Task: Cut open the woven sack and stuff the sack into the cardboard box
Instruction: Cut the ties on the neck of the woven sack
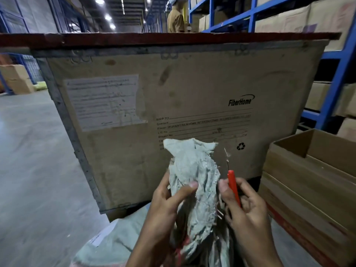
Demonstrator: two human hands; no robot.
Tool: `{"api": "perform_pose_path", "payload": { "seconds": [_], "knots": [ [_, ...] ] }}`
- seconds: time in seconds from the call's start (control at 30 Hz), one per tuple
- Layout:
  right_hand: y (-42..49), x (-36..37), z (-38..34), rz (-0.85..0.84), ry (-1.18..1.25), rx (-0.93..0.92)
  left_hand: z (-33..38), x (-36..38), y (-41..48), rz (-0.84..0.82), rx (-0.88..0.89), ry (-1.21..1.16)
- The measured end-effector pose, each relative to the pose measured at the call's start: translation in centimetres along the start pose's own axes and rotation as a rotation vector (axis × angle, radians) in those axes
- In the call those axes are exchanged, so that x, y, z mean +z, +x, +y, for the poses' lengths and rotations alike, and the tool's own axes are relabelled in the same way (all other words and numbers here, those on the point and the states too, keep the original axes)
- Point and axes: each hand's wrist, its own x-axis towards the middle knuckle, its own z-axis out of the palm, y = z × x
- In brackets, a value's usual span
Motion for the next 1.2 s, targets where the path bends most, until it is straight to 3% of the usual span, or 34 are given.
{"api": "perform_pose_path", "payload": {
  "seconds": [0.1, 0.17, 0.27, 0.37, 0.53, 0.77, 0.9, 1.0, 1.1, 1.2],
  "knots": [
    [0.7, -0.8, 0.3, 0.183, 0.089, 0.078, -0.7, -0.3, 0.0, -0.023, 0.115, 0.05],
    [1.2, -1.4, 0.1, 0.209, 0.148, 0.11, -1.2, 0.1, -0.3, -0.081, 0.18, 0.12],
    [1.8, -2.2, 0.1, 0.173, 0.221, 0.113, -1.2, 1.3, -0.8, -0.212, 0.421, 0.526],
    [2.1, -2.7, 0.6, 0.196, 0.198, 0.099, -1.9, 1.9, -0.4, -0.252, 0.639, 0.747],
    [2.9, -3.8, 1.6, 0.298, 0.148, 0.127, -3.1, 2.3, 0.1, -0.043, 0.583, 0.739],
    [3.4, -3.7, 1.6, 0.392, 0.421, 0.225, -2.8, 2.7, -0.1, 0.17, 0.502, 0.651],
    [3.7, -4.4, 1.4, 0.317, 0.237, 0.061, -3.1, 0.8, 0.0, 0.154, 0.411, 0.433],
    [2.1, -2.6, 1.2, 0.276, 0.191, -0.003, -3.3, 0.7, 0.1, 0.292, 0.413, 0.373],
    [0.5, -0.1, 1.9, 0.307, 0.227, -0.012, -3.3, 2.2, 0.1, 0.3, 0.42, 0.334],
    [0.6, 0.5, 3.2, 0.379, 0.039, -0.024, -3.7, 3.0, 0.2, 0.253, 0.408, 0.401]
  ]
}}
